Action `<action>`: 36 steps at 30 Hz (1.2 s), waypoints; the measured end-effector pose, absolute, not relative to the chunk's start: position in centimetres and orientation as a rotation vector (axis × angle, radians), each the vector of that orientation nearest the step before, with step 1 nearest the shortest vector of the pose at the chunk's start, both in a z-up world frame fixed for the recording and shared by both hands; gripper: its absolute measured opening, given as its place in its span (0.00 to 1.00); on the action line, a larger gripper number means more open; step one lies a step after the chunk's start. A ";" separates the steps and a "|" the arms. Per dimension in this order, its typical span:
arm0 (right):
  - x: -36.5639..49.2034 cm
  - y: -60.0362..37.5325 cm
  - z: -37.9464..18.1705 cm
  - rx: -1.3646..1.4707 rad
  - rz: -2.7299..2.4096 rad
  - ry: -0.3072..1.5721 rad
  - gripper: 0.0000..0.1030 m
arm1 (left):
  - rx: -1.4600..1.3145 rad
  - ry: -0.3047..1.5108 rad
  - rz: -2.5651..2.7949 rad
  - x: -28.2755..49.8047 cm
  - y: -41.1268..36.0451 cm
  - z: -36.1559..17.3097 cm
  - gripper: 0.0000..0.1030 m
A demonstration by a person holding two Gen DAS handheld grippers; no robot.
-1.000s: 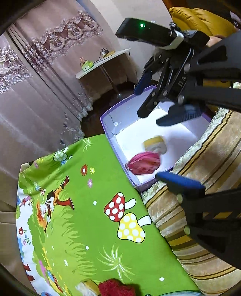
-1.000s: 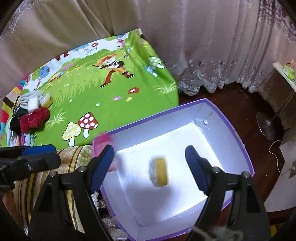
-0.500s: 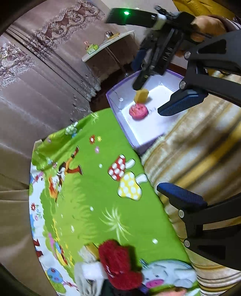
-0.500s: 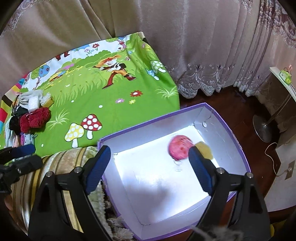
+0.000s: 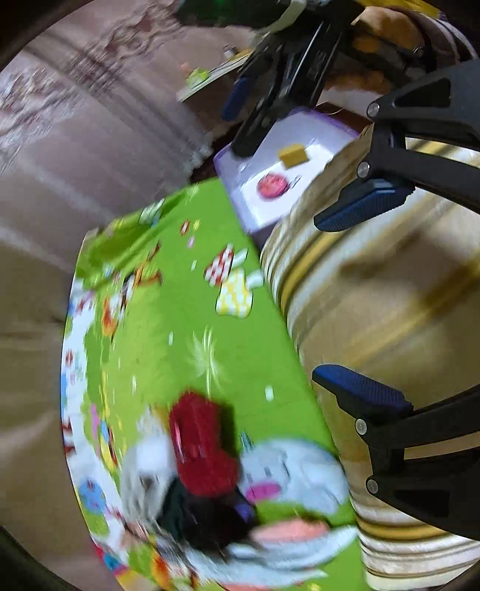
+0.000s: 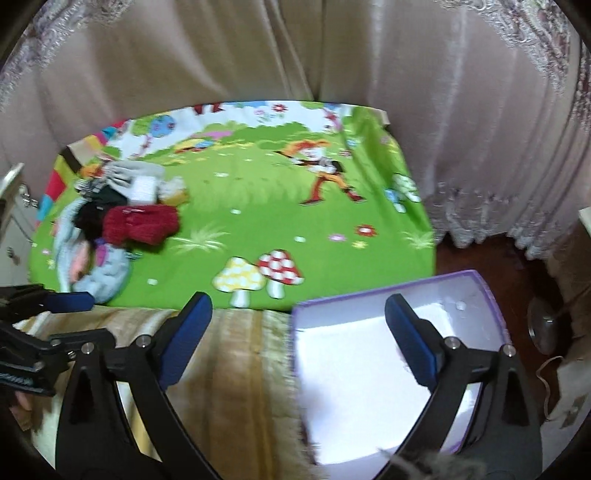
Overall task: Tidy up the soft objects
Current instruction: 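Move both tools back over the pile of soft items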
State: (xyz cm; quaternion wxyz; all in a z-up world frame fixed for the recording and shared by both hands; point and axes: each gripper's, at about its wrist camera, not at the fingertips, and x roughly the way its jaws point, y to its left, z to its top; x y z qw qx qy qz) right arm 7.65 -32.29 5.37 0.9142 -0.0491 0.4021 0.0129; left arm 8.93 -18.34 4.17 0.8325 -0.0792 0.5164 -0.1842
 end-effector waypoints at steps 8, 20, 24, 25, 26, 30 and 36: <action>9.0 -26.6 5.8 -0.173 0.194 0.821 0.93 | -0.302 1.073 -0.254 9.2 -10.9 3.5 0.73; 13.1 -19.3 3.8 -0.318 0.376 0.864 0.93 | -0.380 1.070 -0.167 10.0 -5.0 2.5 0.73; 14.8 -17.5 2.9 -0.348 0.412 0.878 0.93 | -0.394 1.054 -0.153 11.0 -3.9 2.9 0.73; 15.3 -16.9 2.6 -0.358 0.424 0.881 0.93 | -0.397 1.047 -0.152 11.3 -3.7 3.1 0.73; 15.7 -16.5 2.3 -0.366 0.437 0.882 0.93 | -0.399 1.039 -0.150 11.6 -3.5 3.4 0.73; 16.9 -14.2 1.4 -0.436 0.490 0.874 0.93 | -0.400 1.014 -0.147 12.9 -2.6 4.1 0.73; 19.0 -11.2 -1.0 -0.572 0.522 0.884 0.92 | -0.448 1.005 -0.144 14.5 -1.1 4.4 0.73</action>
